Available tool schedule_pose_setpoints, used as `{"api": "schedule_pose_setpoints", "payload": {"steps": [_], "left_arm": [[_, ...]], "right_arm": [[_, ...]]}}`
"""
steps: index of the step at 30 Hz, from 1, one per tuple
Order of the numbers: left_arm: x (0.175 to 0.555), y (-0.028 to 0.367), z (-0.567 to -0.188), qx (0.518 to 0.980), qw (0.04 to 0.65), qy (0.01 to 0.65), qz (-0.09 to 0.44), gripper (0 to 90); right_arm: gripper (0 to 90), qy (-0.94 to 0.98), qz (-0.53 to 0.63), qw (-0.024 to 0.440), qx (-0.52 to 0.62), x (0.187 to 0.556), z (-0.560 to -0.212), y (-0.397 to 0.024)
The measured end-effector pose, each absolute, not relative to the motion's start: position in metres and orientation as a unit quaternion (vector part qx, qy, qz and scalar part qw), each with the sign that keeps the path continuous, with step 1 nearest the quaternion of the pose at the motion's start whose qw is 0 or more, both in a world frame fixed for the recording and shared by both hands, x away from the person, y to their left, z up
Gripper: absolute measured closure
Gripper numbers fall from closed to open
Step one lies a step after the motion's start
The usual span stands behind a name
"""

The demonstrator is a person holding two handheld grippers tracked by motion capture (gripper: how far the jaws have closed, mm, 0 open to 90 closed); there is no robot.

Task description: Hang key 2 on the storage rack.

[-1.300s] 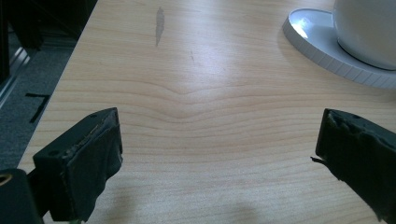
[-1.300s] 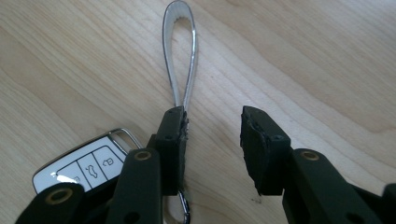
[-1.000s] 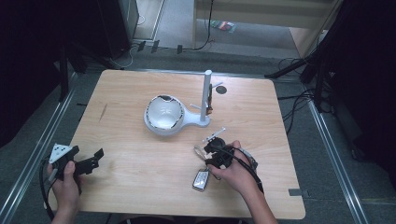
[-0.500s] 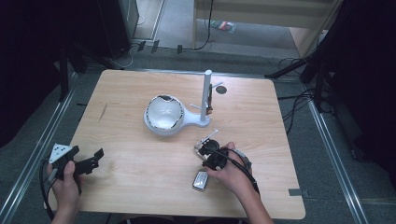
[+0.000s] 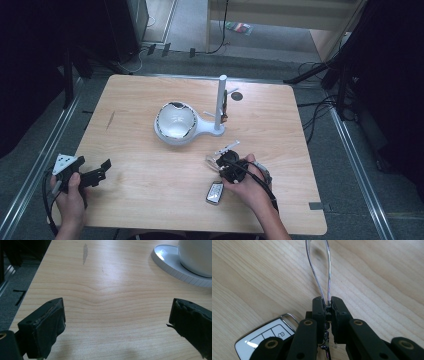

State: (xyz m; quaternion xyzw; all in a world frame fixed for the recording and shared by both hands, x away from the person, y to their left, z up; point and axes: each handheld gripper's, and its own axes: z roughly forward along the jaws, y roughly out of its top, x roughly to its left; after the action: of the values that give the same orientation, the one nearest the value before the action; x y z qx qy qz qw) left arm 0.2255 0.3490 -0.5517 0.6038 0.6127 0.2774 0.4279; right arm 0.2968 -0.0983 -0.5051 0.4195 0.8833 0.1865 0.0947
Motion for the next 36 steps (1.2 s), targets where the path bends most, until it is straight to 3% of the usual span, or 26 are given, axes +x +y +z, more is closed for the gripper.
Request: {"api": "schedule_pose_setpoints", "payload": {"steps": [36], "left_arm": [[0.226,0.349,-0.552,0.604,0.427,0.614,0.277,0.8]], "right_arm": [[83.7,0.82,0.341,0.172,0.426,0.28,-0.451,-0.105]]}}
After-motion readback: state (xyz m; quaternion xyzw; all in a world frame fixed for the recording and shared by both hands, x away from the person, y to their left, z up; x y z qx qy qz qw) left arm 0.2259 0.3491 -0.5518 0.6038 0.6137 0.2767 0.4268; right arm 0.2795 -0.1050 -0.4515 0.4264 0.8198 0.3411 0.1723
